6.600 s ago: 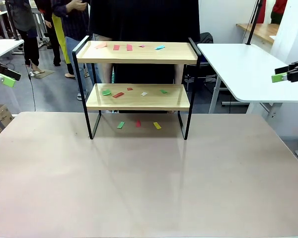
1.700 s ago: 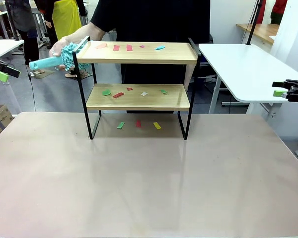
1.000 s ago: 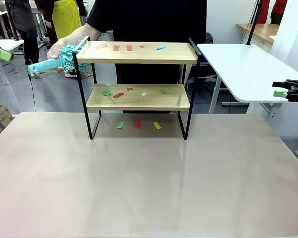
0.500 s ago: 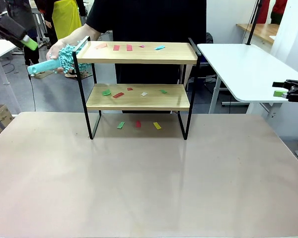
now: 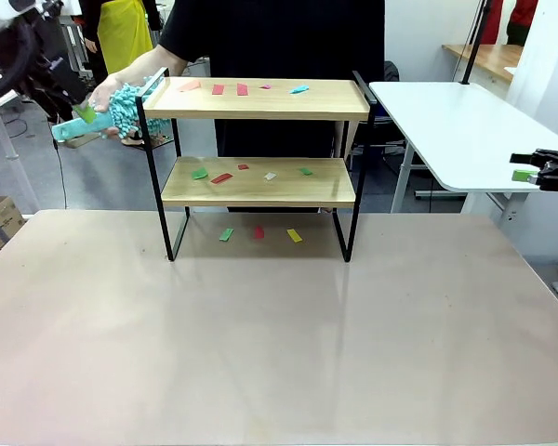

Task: Clean the shelf.
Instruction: Pick up the Duster handed by the human.

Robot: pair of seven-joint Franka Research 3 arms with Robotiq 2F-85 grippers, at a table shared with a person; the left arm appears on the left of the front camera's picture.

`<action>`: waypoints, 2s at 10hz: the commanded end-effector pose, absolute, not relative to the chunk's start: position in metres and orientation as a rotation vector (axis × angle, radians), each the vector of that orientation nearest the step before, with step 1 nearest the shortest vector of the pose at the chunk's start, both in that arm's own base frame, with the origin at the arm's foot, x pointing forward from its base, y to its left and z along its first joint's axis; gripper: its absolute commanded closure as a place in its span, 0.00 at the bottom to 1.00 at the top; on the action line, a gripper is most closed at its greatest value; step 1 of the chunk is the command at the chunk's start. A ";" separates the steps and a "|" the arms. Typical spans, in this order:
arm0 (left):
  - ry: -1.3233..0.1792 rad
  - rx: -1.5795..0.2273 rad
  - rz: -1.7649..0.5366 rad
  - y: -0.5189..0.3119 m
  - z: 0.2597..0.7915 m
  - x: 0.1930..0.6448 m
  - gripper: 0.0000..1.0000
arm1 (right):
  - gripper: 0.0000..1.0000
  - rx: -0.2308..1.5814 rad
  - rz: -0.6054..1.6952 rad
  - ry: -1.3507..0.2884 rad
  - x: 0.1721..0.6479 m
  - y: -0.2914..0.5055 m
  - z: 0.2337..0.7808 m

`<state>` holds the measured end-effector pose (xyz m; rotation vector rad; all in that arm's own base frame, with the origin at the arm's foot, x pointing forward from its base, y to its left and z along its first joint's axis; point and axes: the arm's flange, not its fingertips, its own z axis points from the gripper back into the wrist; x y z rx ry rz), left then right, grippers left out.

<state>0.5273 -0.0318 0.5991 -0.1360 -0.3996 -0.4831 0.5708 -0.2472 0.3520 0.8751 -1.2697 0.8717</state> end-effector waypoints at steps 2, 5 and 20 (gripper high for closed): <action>-0.383 -0.054 -0.442 -0.043 0.592 0.528 0.00 | 0.00 0.875 0.875 -1.274 0.571 -0.246 0.354; -0.362 -0.055 -0.444 -0.047 0.584 0.531 0.59 | 0.00 0.875 0.875 -1.274 0.571 -0.246 0.354; -0.342 0.026 -0.362 -0.038 0.584 0.533 1.00 | 0.00 0.875 0.875 -1.274 0.571 -0.246 0.354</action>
